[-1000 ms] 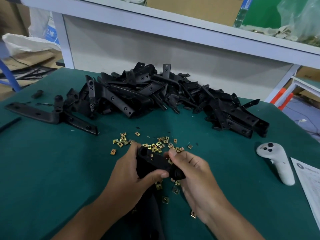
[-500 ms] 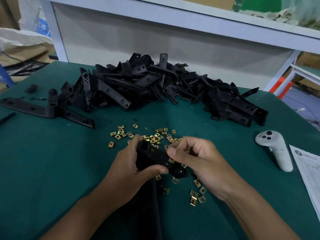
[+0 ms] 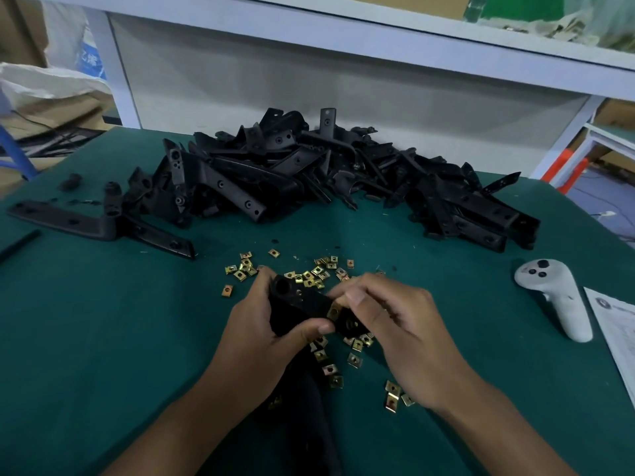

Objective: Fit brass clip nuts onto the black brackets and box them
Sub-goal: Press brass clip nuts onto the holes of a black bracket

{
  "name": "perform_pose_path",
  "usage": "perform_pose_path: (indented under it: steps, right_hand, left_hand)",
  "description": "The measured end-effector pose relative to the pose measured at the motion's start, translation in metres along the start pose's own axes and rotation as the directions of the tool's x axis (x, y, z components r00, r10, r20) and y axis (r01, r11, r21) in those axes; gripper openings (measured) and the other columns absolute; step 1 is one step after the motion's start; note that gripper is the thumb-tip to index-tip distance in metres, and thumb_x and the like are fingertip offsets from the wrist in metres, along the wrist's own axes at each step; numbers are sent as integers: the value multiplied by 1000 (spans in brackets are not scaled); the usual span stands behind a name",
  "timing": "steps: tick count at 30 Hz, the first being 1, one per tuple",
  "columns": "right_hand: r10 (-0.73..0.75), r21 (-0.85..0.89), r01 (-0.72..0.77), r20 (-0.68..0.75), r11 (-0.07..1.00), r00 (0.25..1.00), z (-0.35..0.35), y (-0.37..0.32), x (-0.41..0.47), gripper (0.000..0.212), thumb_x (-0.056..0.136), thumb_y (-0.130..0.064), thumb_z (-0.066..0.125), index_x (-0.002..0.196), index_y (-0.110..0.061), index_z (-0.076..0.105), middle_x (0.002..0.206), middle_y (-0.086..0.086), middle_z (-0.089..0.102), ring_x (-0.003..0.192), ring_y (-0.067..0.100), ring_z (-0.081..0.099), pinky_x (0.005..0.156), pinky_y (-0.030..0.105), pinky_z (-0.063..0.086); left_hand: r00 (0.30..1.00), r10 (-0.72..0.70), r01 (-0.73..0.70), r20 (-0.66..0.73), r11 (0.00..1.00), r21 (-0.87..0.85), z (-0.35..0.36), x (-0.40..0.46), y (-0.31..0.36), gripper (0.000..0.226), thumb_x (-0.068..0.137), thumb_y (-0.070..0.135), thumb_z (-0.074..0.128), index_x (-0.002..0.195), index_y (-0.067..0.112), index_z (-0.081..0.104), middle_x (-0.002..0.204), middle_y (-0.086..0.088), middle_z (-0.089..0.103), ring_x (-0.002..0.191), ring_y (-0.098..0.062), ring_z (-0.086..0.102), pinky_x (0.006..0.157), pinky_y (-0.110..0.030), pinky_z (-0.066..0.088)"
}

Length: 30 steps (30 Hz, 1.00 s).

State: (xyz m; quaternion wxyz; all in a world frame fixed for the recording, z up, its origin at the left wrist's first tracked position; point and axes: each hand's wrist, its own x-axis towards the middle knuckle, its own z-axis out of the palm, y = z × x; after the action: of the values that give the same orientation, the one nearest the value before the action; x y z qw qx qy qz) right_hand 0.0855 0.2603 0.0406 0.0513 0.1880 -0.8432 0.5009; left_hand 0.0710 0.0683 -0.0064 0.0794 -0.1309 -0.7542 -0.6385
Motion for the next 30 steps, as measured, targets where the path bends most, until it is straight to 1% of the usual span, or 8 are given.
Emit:
perform_pose_path:
  steps: [4, 7, 8, 12, 16, 22, 26, 30]
  right_hand:
    - [87, 47, -88, 27, 995, 996, -9, 15, 7, 30, 107, -41, 43, 98, -40, 72, 101, -21, 71, 101, 0, 65, 81, 10, 44]
    - [128, -332, -43, 240, 942, 962, -5, 34, 8, 9, 96, -50, 62, 97, -41, 65, 96, -26, 62, 92, -2, 57, 73, 16, 43]
    - [121, -419, 25, 317, 908, 941, -3, 37, 6, 20, 89, -59, 66, 98, -41, 64, 95, -27, 60, 93, -4, 54, 75, 17, 43]
    - [49, -472, 166, 410, 866, 911, 2, 41, 6, 32, 82, -68, 63, 99, -40, 62, 93, -24, 58, 95, -5, 49, 84, 24, 45]
    - [42, -428, 151, 410, 891, 911, 2, 40, 5, 17, 89, -53, 67, 96, -38, 62, 88, -24, 58, 88, -5, 53, 71, 16, 42]
    - [78, -380, 34, 275, 924, 958, -13, 41, 12, 14, 99, -40, 60, 107, -34, 70, 97, -19, 57, 94, -1, 56, 78, 15, 44]
    - [148, -163, -132, 90, 978, 985, -21, 34, 15, 5, 99, -37, 62, 95, -38, 66, 85, -10, 58, 80, 2, 56, 68, 14, 43]
    - [176, 173, -197, 131, 965, 976, -20, 26, 15, 7, 101, -31, 59, 98, -29, 66, 83, -11, 66, 76, 1, 59, 67, 14, 46]
  left_hand:
    - [994, -11, 1, -111, 996, -87, -2, 6, 3, 37, 69, 62, 75, 90, 38, 57, 84, 18, 70, 74, 2, 66, 64, -14, 52]
    - [975, -38, -10, -220, 978, -210, -9, 12, 3, 39, 71, 55, 73, 93, 24, 61, 85, 14, 70, 78, 1, 65, 68, -13, 52]
    - [973, -59, 1, -223, 968, -252, -11, 13, 3, 41, 71, 55, 74, 93, 22, 63, 87, 11, 71, 80, -1, 66, 70, -15, 53]
    - [986, -70, 24, -153, 959, -284, -10, 13, 3, 32, 71, 52, 77, 90, 29, 65, 87, 10, 71, 82, -4, 67, 71, -16, 53]
    - [995, -47, 23, -85, 966, -256, -6, 10, 4, 24, 69, 52, 79, 85, 40, 65, 84, 12, 73, 77, -1, 68, 68, -15, 53]
    - [996, -62, 46, -62, 969, -241, -5, 8, 3, 39, 63, 59, 84, 84, 34, 63, 86, 3, 73, 77, -9, 71, 67, -18, 55]
    - [998, -57, 61, 25, 968, -244, -4, 6, 3, 45, 56, 60, 90, 78, 34, 61, 82, 1, 73, 74, -11, 70, 66, -23, 57]
    - [989, -50, 88, 140, 956, -280, 0, 4, 1, 44, 54, 54, 94, 74, 36, 58, 75, 4, 69, 70, -9, 66, 62, -24, 55]
